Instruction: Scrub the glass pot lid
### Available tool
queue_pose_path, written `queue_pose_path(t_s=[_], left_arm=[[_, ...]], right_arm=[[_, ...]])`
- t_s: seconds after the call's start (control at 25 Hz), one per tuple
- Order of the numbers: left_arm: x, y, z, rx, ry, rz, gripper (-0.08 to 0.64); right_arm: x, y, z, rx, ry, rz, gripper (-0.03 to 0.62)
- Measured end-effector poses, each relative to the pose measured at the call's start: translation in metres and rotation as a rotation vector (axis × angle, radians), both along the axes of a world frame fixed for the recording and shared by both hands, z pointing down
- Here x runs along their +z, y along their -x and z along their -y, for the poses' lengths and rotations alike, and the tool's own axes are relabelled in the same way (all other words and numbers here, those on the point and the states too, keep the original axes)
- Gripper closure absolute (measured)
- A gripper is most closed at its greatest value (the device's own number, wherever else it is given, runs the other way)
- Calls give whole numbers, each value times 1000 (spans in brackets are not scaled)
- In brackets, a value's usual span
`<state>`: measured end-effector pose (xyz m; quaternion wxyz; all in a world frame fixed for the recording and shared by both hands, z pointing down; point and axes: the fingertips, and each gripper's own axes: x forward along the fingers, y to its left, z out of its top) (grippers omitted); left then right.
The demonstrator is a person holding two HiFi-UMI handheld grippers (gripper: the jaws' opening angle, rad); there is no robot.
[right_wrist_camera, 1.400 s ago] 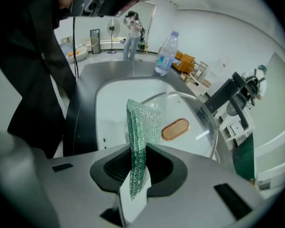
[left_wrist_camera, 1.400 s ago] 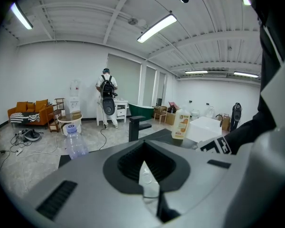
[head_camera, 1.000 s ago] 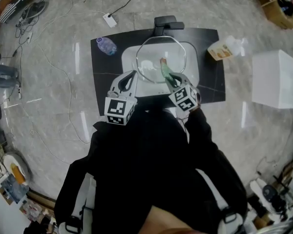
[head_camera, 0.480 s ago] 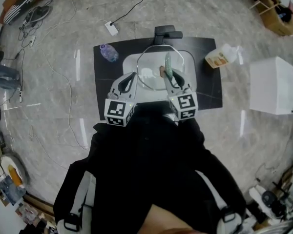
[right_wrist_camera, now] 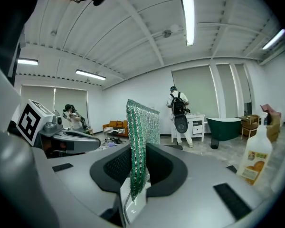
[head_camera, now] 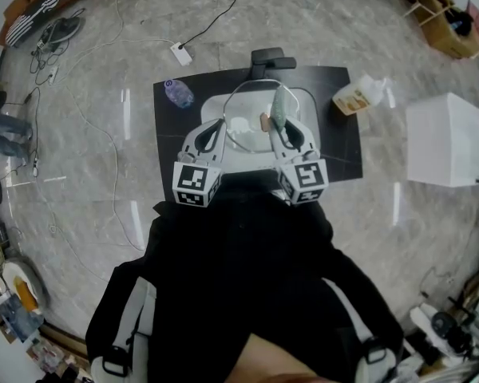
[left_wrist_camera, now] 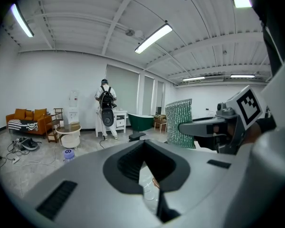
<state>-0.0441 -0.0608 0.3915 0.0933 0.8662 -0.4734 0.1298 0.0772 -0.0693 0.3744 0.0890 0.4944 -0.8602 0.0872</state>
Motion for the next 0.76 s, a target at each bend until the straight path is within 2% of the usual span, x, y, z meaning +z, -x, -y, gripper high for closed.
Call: queue_pose_path(t_s=[0.32, 0.64, 0.76], left_arm=[[0, 3, 1, 15, -5, -13, 557], [1, 7, -2, 14, 2, -17, 557], [3, 7, -4, 11, 2, -28, 557]], right_arm=[[2, 3, -4, -10, 4, 5, 523], [-4, 11, -13, -38, 17, 54, 523], [2, 6, -15, -25, 39, 38, 523]])
